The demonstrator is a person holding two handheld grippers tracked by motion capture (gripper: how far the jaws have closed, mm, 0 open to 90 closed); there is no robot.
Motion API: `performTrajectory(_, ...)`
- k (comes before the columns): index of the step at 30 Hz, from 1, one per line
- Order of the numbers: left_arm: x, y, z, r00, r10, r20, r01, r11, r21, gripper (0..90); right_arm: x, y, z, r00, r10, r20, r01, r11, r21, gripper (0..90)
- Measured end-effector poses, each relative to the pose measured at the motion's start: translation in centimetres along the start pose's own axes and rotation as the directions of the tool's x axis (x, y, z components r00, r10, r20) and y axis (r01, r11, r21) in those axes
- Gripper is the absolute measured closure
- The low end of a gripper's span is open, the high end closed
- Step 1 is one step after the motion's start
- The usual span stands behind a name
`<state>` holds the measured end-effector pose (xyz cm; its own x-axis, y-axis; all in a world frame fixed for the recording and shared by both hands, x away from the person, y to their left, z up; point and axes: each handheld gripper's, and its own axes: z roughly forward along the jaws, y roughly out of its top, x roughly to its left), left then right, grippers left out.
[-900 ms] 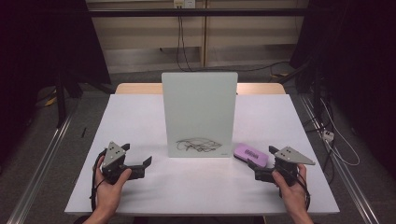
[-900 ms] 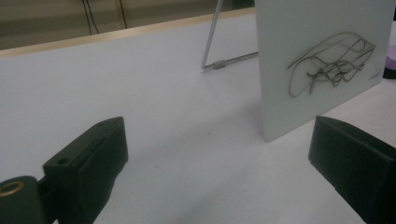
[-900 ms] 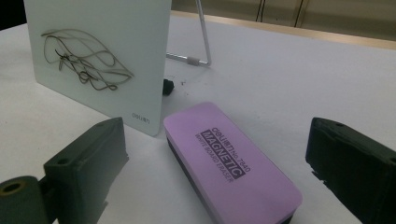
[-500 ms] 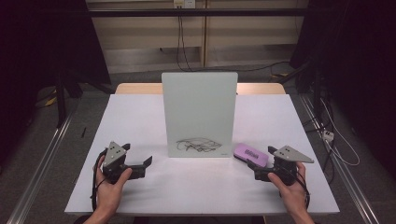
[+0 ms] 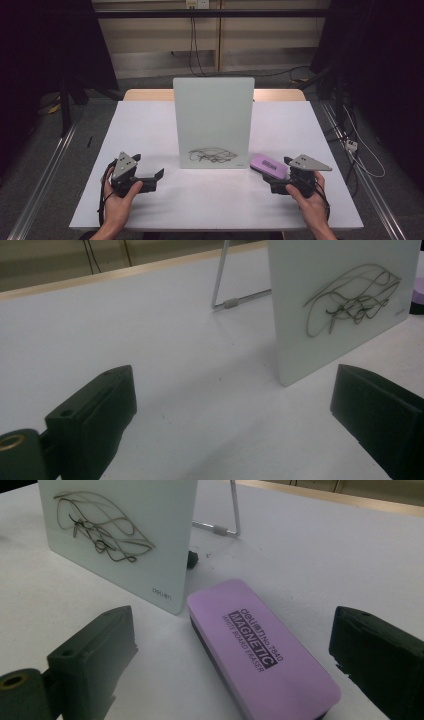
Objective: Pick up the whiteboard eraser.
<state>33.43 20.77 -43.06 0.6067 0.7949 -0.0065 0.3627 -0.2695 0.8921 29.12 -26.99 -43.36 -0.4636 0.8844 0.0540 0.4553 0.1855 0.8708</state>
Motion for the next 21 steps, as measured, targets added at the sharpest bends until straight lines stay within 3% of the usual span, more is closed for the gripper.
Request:
performTrajectory(10,0.2,-0.1,-0.1,1.0,0.004,-0.003,-0.004,1.0,0.003,4.7,-0.6,1.1,0.8,0.9985,-0.005,-0.055,0.009,0.997,0.08,5.9)
performTrajectory(21,0.2,-0.3,-0.3,1.0,0.0,0.005,0.0,1.0,0.002,5.0,-0.7,3.3,2.0,0.9934,-0.041,-0.107,0.056,0.988,0.144,7.0)
